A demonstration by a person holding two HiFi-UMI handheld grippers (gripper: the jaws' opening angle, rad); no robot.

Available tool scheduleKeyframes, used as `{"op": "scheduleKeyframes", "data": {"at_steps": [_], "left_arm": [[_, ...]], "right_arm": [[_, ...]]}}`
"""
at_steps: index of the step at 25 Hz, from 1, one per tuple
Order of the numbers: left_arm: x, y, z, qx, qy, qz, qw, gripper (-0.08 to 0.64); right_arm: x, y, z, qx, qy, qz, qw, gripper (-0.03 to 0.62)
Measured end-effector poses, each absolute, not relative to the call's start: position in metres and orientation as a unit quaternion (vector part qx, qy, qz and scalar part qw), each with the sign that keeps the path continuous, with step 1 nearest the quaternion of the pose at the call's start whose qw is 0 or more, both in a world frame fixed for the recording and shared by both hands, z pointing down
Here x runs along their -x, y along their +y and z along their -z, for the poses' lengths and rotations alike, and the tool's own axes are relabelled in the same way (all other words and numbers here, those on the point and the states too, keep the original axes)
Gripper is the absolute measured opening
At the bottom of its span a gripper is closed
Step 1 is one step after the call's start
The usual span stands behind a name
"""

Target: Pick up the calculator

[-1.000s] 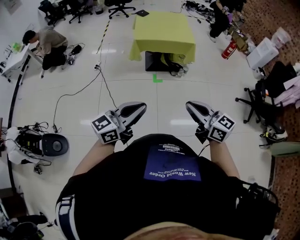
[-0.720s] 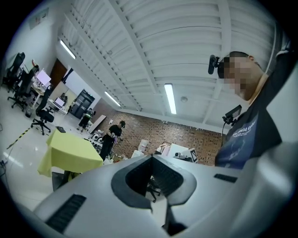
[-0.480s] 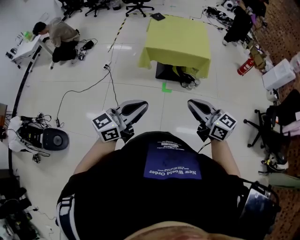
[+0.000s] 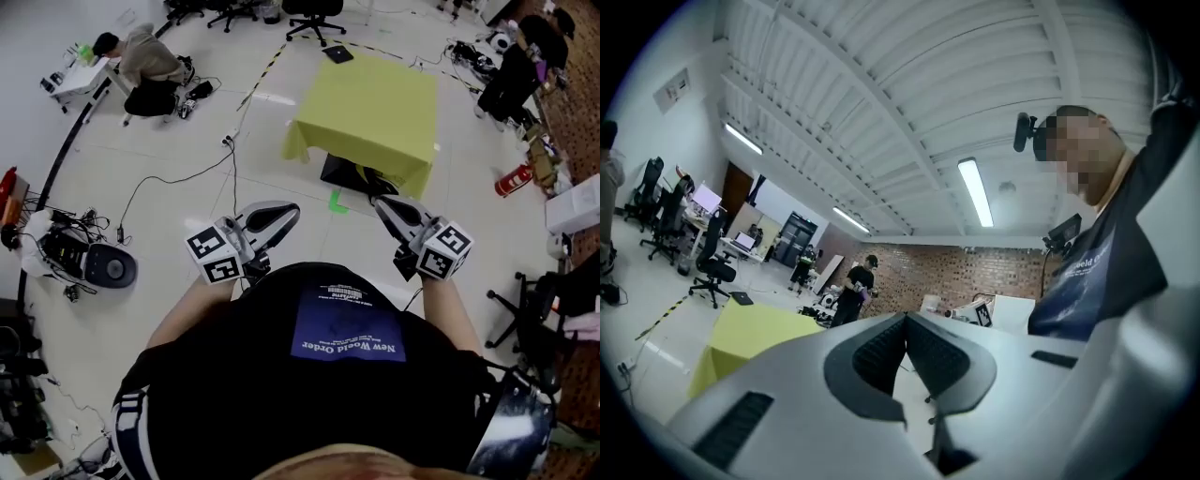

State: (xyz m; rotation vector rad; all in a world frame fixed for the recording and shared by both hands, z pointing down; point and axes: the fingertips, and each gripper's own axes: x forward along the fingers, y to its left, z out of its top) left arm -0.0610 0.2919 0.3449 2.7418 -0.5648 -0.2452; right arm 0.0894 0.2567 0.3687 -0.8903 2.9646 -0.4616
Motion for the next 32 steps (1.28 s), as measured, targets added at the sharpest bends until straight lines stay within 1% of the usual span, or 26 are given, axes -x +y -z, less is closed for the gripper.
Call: {"op": "scheduleKeyframes", "data": {"at_steps": [5,7,8,9,14,20,24,28,32], "left_arm": [[0.053,0.250,-0.352,-0.960,-0.188,0.094,0.183,0.006],[0.048,0.231,-0.356,-0.963,-0.173,0.094,0.185,0.006],[0.046,0.219,-0.358,-0.964,-0.165,0.094,0.187,0.006],[0.045,0.206,-0.360,-0.965,-0.156,0.096,0.189,0.006],[0.043,0.126,-0.362,-0.972,-0.107,0.100,0.184,0.006],[0.072,0.020,-0.348,-0.981,-0.073,0.082,0.160,0.006],[0.103,-0.041,-0.349,-0.982,-0.063,0.074,0.163,0.006],[0.118,-0.090,-0.354,-0.980,-0.061,0.075,0.173,0.006],[0.118,-0.124,-0.368,-0.977,-0.069,0.074,0.186,0.006]], "right_arm": [[-0.104,0.218,-0.377,0.309,0.937,0.161,0.017,-0.015],[-0.107,0.204,-0.381,0.317,0.934,0.164,0.012,-0.015],[-0.107,0.196,-0.382,0.320,0.933,0.164,0.007,0.027],[-0.107,0.186,-0.384,0.326,0.931,0.163,0.002,0.038],[-0.103,0.116,-0.376,0.360,0.922,0.145,-0.003,0.038],[-0.077,0.024,-0.361,0.389,0.911,0.135,0.017,0.038],[-0.059,-0.031,-0.358,0.410,0.901,0.135,0.037,0.038],[-0.044,-0.073,-0.368,0.418,0.896,0.144,0.027,0.038],[-0.050,-0.110,-0.382,0.417,0.895,0.159,0.021,0.046]]}}
